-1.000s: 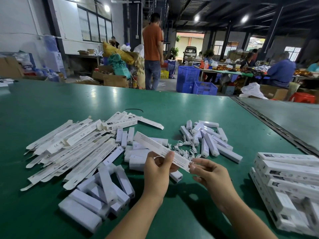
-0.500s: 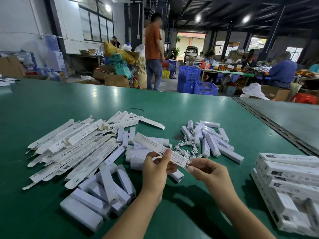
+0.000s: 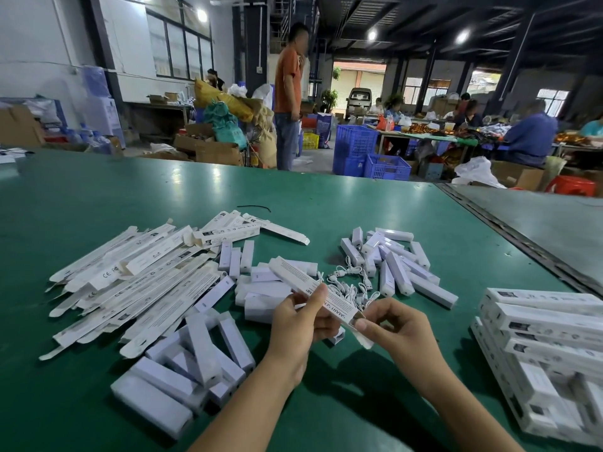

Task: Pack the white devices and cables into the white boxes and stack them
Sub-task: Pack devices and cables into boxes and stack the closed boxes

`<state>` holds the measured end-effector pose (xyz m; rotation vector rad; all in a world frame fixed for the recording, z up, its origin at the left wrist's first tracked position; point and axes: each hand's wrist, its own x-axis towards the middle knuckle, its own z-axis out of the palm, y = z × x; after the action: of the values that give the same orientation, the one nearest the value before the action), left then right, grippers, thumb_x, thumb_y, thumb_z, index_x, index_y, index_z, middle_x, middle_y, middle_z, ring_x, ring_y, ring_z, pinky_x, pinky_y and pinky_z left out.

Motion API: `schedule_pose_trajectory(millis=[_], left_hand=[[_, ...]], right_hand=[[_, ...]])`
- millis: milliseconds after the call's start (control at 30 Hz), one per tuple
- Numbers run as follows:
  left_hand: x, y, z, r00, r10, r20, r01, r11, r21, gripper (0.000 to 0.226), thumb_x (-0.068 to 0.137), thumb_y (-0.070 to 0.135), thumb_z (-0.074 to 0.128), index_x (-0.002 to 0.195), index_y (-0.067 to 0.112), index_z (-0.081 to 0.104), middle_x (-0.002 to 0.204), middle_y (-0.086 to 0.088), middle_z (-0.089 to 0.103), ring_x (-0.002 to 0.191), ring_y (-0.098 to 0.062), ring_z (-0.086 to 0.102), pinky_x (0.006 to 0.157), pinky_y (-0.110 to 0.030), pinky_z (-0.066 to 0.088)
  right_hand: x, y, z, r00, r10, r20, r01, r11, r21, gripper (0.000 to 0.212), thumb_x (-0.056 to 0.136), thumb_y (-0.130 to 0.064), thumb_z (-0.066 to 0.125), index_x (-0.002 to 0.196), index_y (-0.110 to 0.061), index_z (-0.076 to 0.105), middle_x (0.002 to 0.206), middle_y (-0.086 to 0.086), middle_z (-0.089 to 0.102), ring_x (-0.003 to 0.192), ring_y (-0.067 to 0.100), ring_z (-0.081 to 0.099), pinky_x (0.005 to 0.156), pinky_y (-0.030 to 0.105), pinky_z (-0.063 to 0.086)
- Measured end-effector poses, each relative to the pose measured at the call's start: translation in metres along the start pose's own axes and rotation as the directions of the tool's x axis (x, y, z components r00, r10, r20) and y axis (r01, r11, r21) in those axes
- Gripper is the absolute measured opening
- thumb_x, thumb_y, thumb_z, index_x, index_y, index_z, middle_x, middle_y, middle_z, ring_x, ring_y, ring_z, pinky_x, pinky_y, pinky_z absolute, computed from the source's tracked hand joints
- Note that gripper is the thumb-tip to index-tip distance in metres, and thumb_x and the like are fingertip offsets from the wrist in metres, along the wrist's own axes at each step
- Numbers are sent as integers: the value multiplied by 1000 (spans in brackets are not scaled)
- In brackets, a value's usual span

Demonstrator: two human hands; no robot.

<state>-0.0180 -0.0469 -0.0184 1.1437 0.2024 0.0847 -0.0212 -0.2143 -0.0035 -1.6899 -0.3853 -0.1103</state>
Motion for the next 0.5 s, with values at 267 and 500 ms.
schedule_pose_trajectory(millis=[267,500], left_hand=[[-9,-3,6,994,81,75,-86,994,67,65,70,44,73,119,14,42,83,-16,76,59,-23,69,54,-29,55],[-13,-8,2,891,241,384,-390,839,379,71,75,69,66,138,56,37,122,9,68,104,-2,66,89,-27,56]], right_hand=[[-3,7,9,994,-74,-86,62,989,-135,26,77,-4,79,79,-29,70,62,18,61,52,14,44,49,26,36],[0,6,13,968,-31,-251,14,997,-70,26,74,6,76,63,-14,64,57,3,66,45,9,56,42,19,47]])
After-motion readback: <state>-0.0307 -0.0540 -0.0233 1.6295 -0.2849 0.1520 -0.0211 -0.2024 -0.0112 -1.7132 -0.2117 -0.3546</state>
